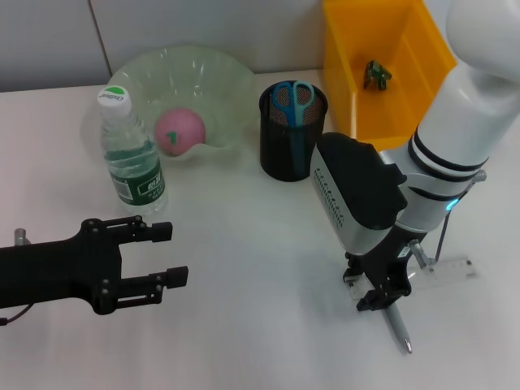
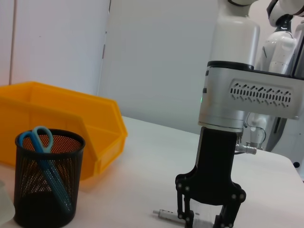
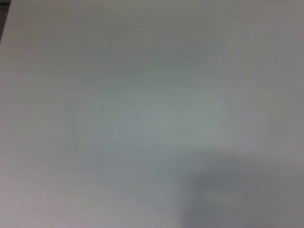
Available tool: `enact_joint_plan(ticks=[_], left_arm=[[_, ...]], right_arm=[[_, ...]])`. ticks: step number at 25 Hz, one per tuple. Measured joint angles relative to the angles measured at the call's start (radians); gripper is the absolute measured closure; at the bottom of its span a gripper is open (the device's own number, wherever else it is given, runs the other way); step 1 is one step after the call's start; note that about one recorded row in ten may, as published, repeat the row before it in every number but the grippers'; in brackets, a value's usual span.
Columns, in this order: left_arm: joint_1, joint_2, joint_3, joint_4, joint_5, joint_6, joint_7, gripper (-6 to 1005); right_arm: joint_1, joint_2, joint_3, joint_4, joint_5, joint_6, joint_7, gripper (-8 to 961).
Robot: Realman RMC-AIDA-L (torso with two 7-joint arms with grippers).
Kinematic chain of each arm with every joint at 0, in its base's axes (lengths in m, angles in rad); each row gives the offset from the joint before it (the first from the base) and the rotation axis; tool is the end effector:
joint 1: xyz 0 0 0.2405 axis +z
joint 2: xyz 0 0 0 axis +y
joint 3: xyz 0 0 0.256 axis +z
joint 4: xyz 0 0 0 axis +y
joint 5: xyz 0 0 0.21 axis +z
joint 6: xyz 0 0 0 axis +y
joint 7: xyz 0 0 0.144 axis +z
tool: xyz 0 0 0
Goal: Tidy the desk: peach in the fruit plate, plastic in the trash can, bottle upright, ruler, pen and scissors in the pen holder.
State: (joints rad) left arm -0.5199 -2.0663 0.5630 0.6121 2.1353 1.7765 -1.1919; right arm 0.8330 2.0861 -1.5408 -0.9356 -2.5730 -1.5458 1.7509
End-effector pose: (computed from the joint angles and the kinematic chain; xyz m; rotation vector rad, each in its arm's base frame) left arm -0.2686 0.2957 0.0033 -2.8753 -0.4279 -0.7782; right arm 0.1808 0.3509 -0.0610 2.8830 0.2289 0.8860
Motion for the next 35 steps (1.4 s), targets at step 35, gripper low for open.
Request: enact_joint_plan(ticks=[35], left_arm=[[-0.003, 0.005, 0.012, 0.006, -0.001, 0.022, 0.003, 282]], right_arm=[[-0.197, -0.004, 0.332, -0.278, 0.675, 0.569, 0.073, 568]])
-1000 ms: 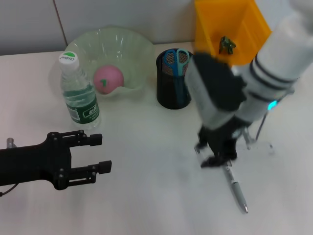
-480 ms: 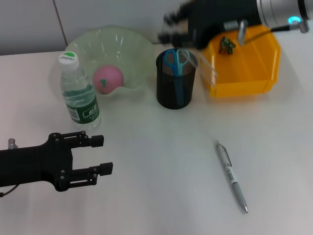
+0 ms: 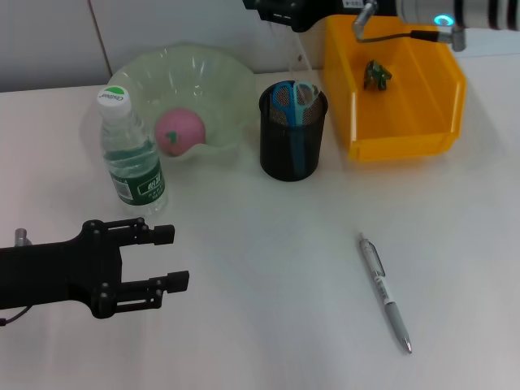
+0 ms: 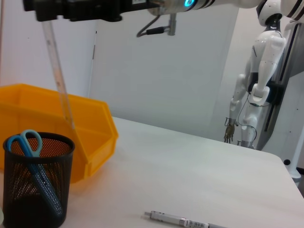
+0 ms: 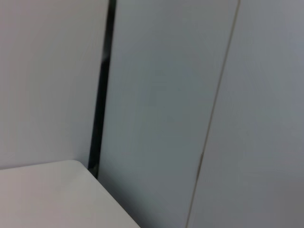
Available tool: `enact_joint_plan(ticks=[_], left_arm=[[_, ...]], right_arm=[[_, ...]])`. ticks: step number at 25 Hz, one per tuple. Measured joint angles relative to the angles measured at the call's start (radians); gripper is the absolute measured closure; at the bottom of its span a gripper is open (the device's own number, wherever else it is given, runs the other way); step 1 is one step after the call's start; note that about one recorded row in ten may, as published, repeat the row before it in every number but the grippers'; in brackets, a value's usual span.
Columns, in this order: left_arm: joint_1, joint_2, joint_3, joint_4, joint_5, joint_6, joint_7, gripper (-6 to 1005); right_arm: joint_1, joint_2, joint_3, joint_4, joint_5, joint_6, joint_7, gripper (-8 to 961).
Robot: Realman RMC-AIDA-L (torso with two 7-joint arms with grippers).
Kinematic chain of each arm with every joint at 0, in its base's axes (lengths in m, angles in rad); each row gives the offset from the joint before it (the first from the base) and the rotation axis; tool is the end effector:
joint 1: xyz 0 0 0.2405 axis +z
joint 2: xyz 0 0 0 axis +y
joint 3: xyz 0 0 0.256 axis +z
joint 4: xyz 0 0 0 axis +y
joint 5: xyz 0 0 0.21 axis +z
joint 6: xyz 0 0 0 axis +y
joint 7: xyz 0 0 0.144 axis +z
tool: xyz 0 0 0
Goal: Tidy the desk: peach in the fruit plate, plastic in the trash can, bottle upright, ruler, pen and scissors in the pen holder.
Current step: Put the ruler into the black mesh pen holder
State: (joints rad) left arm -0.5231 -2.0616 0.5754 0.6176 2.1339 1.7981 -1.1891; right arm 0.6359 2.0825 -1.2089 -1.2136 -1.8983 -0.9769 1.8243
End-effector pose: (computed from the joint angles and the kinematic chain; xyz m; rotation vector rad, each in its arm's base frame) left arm -0.2662 0.2946 0.0051 -2.9004 -0.4010 -0.7822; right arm 0.1030 0.4266 0.0355 -2.4415 0.2182 0.5314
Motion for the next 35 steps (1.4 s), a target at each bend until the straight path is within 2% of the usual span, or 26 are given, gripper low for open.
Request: enact_joint_plan(ticks=[5, 10, 17, 25, 35], left_arm=[[-0.002, 0.0, 0.0, 0.002, 0.004, 0.001, 0.002, 281], [-0.002, 0.0, 0.0, 0.003, 0.006, 0.001, 0.002, 281], [-0.003, 0.001, 0.0, 0.004, 0.009, 0.001, 0.005, 280], [0.0, 0.001, 0.0, 0.004, 0.01, 0.002, 0.006, 279], [-0.002, 0.002, 0.0, 0.004, 0.009, 0.003, 0.006, 277]], right_arm=[[0.014, 0.0, -0.07, 0.077, 0.052, 0.119, -0.015, 568], [0.035, 0.001, -0.109, 0.161, 0.141, 0.189, -0.064, 568], [0.049, 0.003, -0.163, 0.229, 0.169, 0.267, -0.067, 568], [0.046, 0.004, -0.18, 0.296, 0.261, 0.301, -0.121, 558], [0.032, 0.004, -0.175, 0.332, 0.282, 0.327, -0.132, 526]])
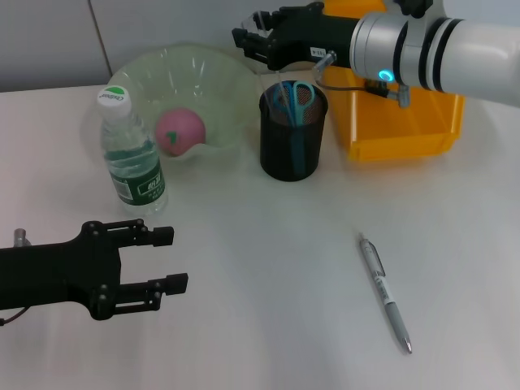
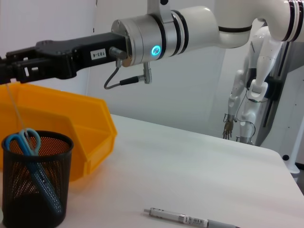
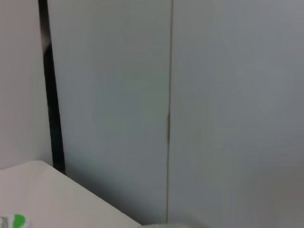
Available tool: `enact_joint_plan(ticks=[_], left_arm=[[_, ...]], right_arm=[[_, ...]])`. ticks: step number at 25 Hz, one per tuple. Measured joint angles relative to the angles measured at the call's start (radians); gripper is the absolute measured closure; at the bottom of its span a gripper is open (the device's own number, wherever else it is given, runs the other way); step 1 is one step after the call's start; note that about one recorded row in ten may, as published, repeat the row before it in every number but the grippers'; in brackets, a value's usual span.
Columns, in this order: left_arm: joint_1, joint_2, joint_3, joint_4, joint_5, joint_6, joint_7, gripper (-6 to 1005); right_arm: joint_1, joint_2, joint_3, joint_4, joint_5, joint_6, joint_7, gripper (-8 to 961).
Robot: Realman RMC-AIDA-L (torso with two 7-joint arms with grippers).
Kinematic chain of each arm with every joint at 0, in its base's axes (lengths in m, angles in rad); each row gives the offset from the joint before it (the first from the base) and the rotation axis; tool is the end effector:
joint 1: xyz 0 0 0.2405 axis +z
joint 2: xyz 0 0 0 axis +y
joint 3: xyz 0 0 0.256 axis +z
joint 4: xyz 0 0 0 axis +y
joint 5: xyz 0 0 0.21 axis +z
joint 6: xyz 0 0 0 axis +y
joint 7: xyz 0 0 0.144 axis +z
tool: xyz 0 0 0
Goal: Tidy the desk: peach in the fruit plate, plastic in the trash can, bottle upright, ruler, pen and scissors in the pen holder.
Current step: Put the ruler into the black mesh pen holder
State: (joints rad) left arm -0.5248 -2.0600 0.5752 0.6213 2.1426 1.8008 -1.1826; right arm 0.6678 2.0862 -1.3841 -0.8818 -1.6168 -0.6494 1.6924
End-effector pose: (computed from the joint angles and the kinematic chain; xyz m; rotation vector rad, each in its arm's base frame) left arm -0.2665 0.2947 0.0058 -2.9083 -0.3866 -0.7694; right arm 0.1418 0.4429 -0.0233 -2.3385 0.4862 0.5589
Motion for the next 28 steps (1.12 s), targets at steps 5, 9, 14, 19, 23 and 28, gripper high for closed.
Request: enact_joint_plan(ticks=[5, 9, 14, 19, 23, 28], left_arm=[[-0.001, 0.0, 0.0, 0.0, -0.004, 0.001, 0.0, 277], [-0.001, 0.0, 0.0, 0.0, -0.006, 0.002, -0.001, 276], [-0.001, -0.002, 0.0, 0.0, -0.007, 0.002, 0.0, 276], [-0.001, -0.002, 0.0, 0.0, -0.007, 0.002, -0.001, 275], [-0.003, -0.002, 0.0, 0.0, -0.007, 0.002, -0.002, 274], [-0.007, -0.002, 0.0, 0.0, -0.007, 0.002, -0.005, 274]], right_arm=[[-0.007, 0.0, 0.004, 0.009, 0.0, 0.005, 0.0, 510], [-0.013, -0.001, 0.005, 0.013, 0.0, 0.006, 0.0, 497], [-0.034, -0.001, 0.005, -0.007, 0.0, -0.001, -0.001, 481], [-0.055, -0.001, 0.003, -0.041, 0.0, -0.003, -0.001, 465], [-0.068, -0.001, -0.003, -0.061, 0.0, -0.004, 0.0, 452], [-0.077, -0.002, 0.003, -0.074, 0.022, -0.004, 0.002, 227]])
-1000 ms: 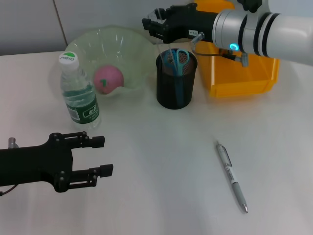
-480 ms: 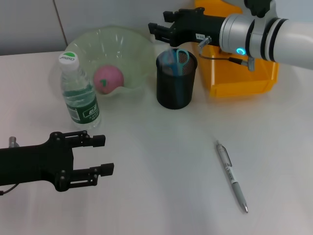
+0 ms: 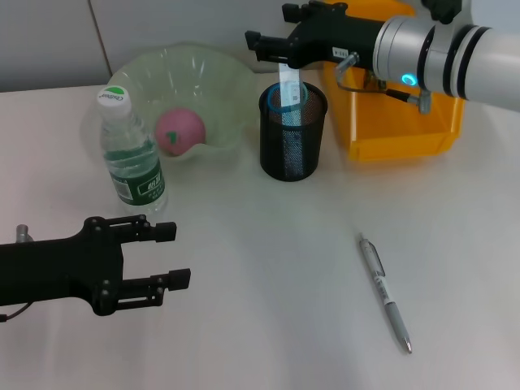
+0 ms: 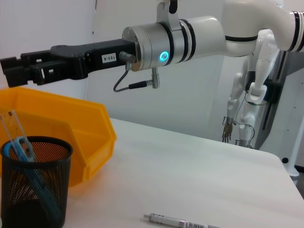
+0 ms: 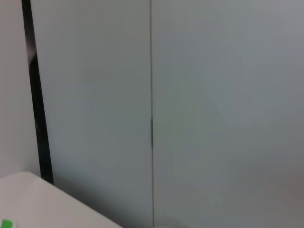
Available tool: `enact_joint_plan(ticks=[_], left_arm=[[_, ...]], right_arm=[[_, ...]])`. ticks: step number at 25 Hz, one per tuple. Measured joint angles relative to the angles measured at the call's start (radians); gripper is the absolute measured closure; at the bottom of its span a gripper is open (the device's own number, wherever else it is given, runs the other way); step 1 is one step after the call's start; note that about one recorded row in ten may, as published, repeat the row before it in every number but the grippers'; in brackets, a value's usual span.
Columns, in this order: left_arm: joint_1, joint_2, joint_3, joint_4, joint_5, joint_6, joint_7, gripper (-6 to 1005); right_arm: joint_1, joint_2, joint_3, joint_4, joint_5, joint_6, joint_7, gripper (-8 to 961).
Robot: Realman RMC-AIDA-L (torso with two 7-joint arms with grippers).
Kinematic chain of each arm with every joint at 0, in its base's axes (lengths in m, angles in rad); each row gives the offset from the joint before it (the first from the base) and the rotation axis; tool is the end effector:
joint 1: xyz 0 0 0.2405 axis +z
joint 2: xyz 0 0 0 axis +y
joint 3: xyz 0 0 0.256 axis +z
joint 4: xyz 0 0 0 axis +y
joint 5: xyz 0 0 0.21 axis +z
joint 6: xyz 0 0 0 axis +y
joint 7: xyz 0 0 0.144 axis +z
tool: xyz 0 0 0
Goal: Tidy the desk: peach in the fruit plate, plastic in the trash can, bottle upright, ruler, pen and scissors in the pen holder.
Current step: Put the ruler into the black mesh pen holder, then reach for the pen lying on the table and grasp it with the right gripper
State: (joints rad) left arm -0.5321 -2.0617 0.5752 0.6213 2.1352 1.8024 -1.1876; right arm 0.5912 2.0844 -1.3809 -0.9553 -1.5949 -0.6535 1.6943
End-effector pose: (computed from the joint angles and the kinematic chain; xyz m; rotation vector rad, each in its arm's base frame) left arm -0.2632 0.2968 0.0057 -2.9071 -0.3813 -0.7829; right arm 0.1535 0.4347 -0.0097 -2.2910 0.5082 0.5941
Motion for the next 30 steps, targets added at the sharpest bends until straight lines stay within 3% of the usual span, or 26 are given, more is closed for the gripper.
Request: enact_joint_plan(ticks=[4, 9, 11, 12, 13, 14, 16, 17, 18, 22, 23, 27, 30], left_arm=[[-0.001, -0.001, 0.0, 0.0, 0.0, 0.0, 0.0, 273], [-0.003, -0.001, 0.0, -0.001, 0.0, 0.0, 0.004, 273], [-0.003, -0.001, 0.0, -0.001, 0.0, 0.0, 0.005, 272], [-0.003, -0.001, 0.0, -0.001, 0.0, 0.0, 0.005, 272], [-0.003, -0.001, 0.0, -0.001, 0.0, 0.0, 0.005, 272], [-0.003, -0.001, 0.0, -0.002, 0.0, 0.0, 0.005, 272], [-0.003, -0.002, 0.0, -0.003, 0.0, 0.001, 0.005, 272], [-0.003, -0.002, 0.0, -0.004, 0.0, 0.001, 0.005, 271], [-0.003, -0.002, 0.0, -0.004, 0.0, 0.001, 0.005, 271], [-0.004, -0.002, 0.0, -0.004, 0.0, 0.002, 0.003, 271], [-0.004, -0.002, 0.0, -0.004, 0.0, 0.002, 0.003, 271], [-0.006, -0.003, 0.0, -0.001, 0.0, 0.002, 0.001, 270], [-0.007, -0.004, 0.001, -0.001, 0.0, 0.002, 0.002, 270]], right_arm=[[-0.031, -0.001, 0.003, -0.043, 0.02, -0.015, 0.002, 199], [-0.11, -0.006, 0.005, -0.192, -0.009, -0.119, 0.098, 198], [-0.134, -0.009, 0.014, -0.276, -0.101, -0.182, 0.227, 198], [-0.143, -0.01, 0.035, -0.37, -0.26, -0.271, 0.399, 198], [-0.143, -0.01, 0.035, -0.37, -0.26, -0.271, 0.399, 198], [-0.139, -0.01, 0.049, -0.417, -0.362, -0.335, 0.502, 198], [-0.122, -0.011, 0.07, -0.483, -0.505, -0.446, 0.65, 198], [-0.097, -0.011, 0.086, -0.548, -0.63, -0.57, 0.785, 199], [-0.097, -0.011, 0.086, -0.548, -0.63, -0.57, 0.785, 199], [-0.019, -0.011, 0.131, -0.61, -0.822, -0.844, 1.029, 200], [-0.019, -0.011, 0.131, -0.61, -0.822, -0.844, 1.029, 200], [0.069, -0.01, 0.213, -0.561, -0.926, -1.051, 1.16, 201], [0.096, -0.011, 0.23, -0.528, -0.962, -1.108, 1.2, 202]])
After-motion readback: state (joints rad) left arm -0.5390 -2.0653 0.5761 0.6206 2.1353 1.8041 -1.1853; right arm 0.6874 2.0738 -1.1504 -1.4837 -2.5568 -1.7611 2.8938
